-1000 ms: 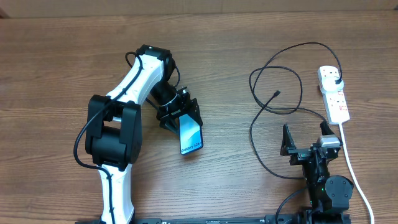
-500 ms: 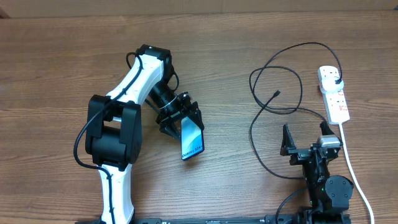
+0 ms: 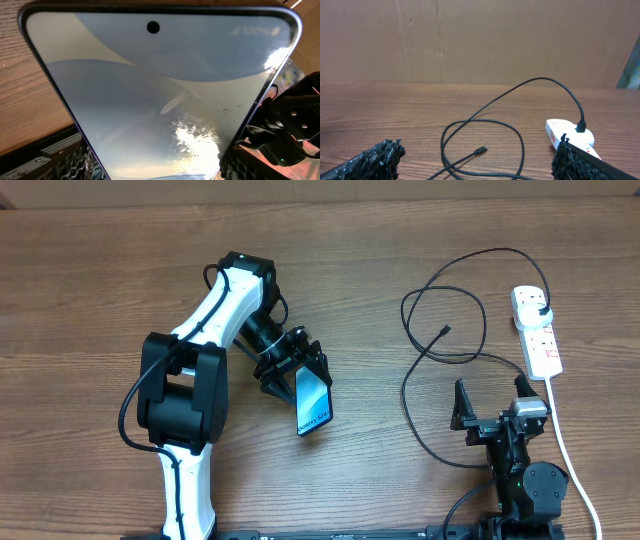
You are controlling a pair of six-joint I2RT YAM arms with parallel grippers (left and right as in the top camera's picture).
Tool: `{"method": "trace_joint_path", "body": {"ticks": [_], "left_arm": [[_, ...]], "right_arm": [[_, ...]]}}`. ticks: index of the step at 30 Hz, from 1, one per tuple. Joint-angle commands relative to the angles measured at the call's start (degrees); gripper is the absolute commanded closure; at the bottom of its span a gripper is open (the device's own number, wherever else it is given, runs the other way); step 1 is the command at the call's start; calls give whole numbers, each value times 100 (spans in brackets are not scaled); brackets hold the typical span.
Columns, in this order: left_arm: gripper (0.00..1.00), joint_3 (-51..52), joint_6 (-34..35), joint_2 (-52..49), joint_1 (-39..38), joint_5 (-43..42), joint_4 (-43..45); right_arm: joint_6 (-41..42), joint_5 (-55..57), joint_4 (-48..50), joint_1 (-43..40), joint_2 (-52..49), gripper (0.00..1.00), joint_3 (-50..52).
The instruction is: Plug charger to phone and switch on socket
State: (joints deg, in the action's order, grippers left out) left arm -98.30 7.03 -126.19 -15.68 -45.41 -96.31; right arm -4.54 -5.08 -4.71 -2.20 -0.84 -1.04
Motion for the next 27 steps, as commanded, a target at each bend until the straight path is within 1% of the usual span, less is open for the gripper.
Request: {"method": "trace_joint_path", "body": {"ticks": [1,4,6,7,10,14,16,17,18,20,23,27], "left_arm": [[35,-151,-129,-28,-42,-267,-59],[35,-151,-129,-28,-42,-269,-59],[35,-151,-129,-28,-42,-269,-59],[35,-151,-127,-28,-42,-271,-59],[34,-151,-127,-28,-39,-269,-59],[34,-151,-127,-28,-37,-271,-59],[35,-151,-127,-28,-37,-271,-59],[34,-151,-129,-28,-37,-269,-59],[34,-151,-129,-28,-39,-271,-59],[34,-151,-129,-28,-39,-271,-59],[34,-151,-129,-28,-42,-271,-59],[34,-151,-129,-28,-42,-299,-59]], "right_arm": [[-26,52,33,31,68,0,59],[-22,-116,46,31,68,0,59],[275,-328,59,33,68,0,59],[592,-442,74,33,68,0,59],[2022,-1032,162,33,68,0,59],[4581,-2107,173,33,68,0,59],[5663,-2562,181,31,68,0,59],[6002,-2710,179,33,68,0,59],[6146,-2750,179,31,68,0,59],[6151,-2697,179,31,68,0,59],[6155,-2212,179,26,68,0,59],[6109,-2135,363,26,68,0,55]]}}
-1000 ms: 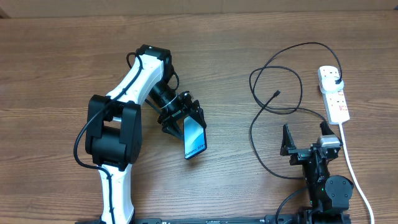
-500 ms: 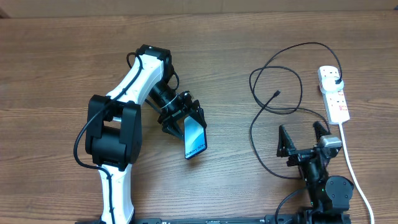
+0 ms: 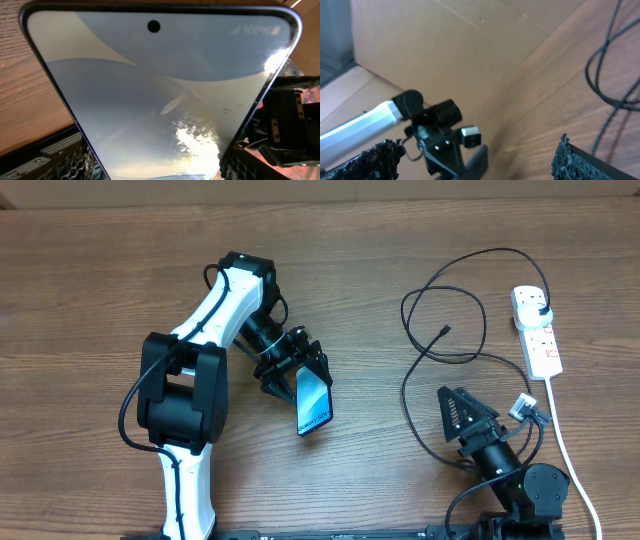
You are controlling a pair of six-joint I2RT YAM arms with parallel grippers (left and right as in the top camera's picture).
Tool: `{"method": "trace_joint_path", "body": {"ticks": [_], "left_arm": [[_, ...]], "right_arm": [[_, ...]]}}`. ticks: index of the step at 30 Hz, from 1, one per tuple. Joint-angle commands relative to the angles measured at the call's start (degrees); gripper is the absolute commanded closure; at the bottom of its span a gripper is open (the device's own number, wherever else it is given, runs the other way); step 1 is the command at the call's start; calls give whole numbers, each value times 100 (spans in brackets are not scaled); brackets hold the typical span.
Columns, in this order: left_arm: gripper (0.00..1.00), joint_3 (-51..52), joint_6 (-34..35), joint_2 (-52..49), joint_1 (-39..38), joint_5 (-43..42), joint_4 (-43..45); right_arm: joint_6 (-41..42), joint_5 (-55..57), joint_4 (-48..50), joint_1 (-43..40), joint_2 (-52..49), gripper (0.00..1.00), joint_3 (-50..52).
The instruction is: Plug charger to phone and switch on socket
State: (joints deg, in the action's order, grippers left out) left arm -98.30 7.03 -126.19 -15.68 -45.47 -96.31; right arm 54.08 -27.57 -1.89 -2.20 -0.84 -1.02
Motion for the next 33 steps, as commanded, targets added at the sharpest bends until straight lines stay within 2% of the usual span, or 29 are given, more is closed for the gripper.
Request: {"method": "trace_joint_path", "body": {"ticks": [1,6,12,23,33], "left_arm": [[35,-151,-129,-28,-42,-330,-59],[35,-151,-197,-28,-37,-520,-59],[35,-151,-219,-28,-37,-520,-59],[34,-151,-216,-28,-37,-520,-57],[34,-151,-219,-28,-42,-520,-57]], "right_arm": [[249,105,79,26,68,0,50],[57,46,-417,26,66,1,-229],[-52,55,-1742,26,-50,1,-1139],[466,-581,-3932,28,-1392,1,-3322],[398,-789,-4199,337,-2479,1,-4273]]}}
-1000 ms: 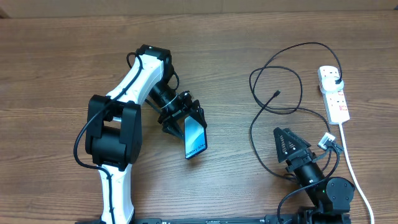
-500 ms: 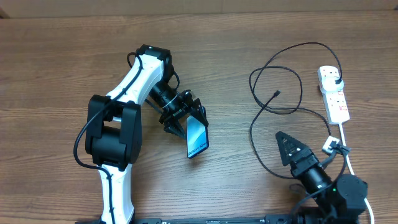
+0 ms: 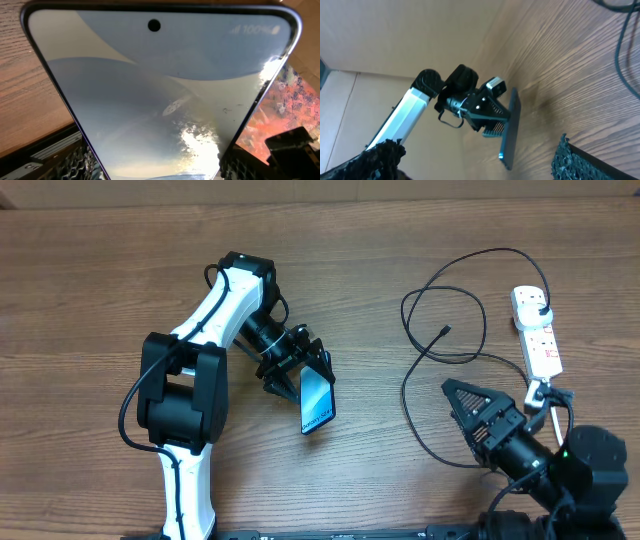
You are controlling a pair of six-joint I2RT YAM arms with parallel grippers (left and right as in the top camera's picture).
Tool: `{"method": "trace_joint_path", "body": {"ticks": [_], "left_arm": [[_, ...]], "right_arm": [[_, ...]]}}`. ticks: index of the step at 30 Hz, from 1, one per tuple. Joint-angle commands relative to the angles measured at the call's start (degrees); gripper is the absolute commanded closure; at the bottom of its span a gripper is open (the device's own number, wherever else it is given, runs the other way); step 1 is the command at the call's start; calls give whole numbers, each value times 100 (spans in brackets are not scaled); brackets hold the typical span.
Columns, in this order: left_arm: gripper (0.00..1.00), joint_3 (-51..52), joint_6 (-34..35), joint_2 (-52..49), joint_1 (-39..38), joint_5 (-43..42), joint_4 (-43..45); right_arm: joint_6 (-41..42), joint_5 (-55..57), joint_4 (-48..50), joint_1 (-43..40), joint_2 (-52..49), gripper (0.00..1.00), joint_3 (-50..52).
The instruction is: Plug charger to phone and switch on socket
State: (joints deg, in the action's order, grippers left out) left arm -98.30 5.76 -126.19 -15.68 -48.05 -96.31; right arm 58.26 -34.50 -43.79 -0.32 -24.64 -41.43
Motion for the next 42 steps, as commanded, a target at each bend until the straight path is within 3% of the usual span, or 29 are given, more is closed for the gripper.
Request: {"method": "trace_joint_path", "body": {"ticks": [1,9,19,26,30,33,42], "left_arm": [[34,-151,-111,-28,-44,-262,-59],[34,-151,-111,-28,-42,-260,-59],[34,-151,-114,-28,-42,-258,-59],[34,-151,-155,-28,-42,-249,-59],[34,-151,-155,-28,-37,-247,-59],[34,-151,-155,-28,-39,-245,-59],[34,-151,-155,-28,-37,-243,-59]], "right_arm": [[-15,-74,-7,247,-127,1,-262],[236,780,-81,1342,-131,1,-295],[1058,1873,-92,3379,-352,1,-409],[745,2994,-109,4739,-1344,1,-1438],[828,4385,-1172,5377,-2164,1,-2186],[1412,5023,-1818,5692,-2747,1,-2481],[1869,5390,-1823,6612,-3563,0,-2509]]}}
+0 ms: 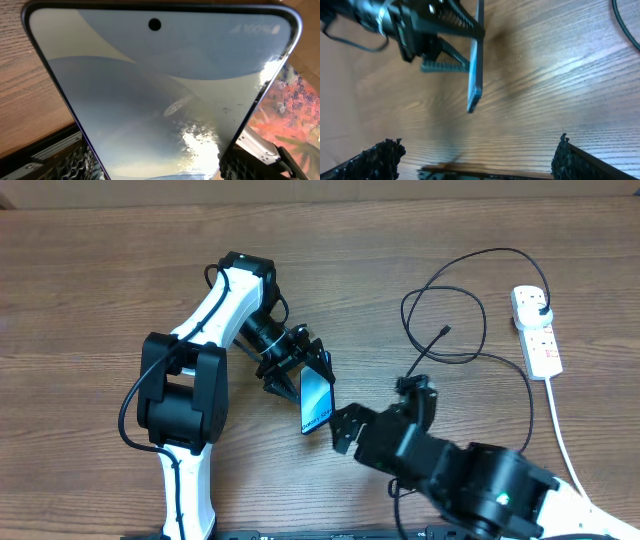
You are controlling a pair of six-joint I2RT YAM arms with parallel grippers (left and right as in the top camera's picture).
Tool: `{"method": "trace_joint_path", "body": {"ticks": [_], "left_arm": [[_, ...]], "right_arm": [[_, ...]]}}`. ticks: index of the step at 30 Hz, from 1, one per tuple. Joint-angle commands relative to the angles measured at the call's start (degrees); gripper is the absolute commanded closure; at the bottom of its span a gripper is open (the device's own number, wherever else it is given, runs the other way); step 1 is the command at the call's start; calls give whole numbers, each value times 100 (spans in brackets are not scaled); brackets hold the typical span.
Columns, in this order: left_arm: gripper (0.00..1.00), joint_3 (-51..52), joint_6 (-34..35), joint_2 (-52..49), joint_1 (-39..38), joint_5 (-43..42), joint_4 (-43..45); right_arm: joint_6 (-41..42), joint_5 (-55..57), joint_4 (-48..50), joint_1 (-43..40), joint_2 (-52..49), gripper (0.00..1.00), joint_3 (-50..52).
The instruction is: Plug charger to phone and switch on socket
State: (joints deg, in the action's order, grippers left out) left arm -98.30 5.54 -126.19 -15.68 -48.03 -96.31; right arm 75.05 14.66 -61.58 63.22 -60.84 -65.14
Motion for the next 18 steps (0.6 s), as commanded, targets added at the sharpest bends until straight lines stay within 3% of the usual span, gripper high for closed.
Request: {"method": "trace_joint_path", "body": {"ticks": [1,11,18], "left_arm": [[34,-151,-133,-28,-37,-243,-59],[34,-151,-282,-28,-33,-234,-59],[34,-151,-282,-28,-33,-238,-59]], "right_arm": [[199,564,-98,350,81,0,-155],[1696,1871,-2262,632,411,0,-595],[1663,2065,-911,632,131,0,-199]]}}
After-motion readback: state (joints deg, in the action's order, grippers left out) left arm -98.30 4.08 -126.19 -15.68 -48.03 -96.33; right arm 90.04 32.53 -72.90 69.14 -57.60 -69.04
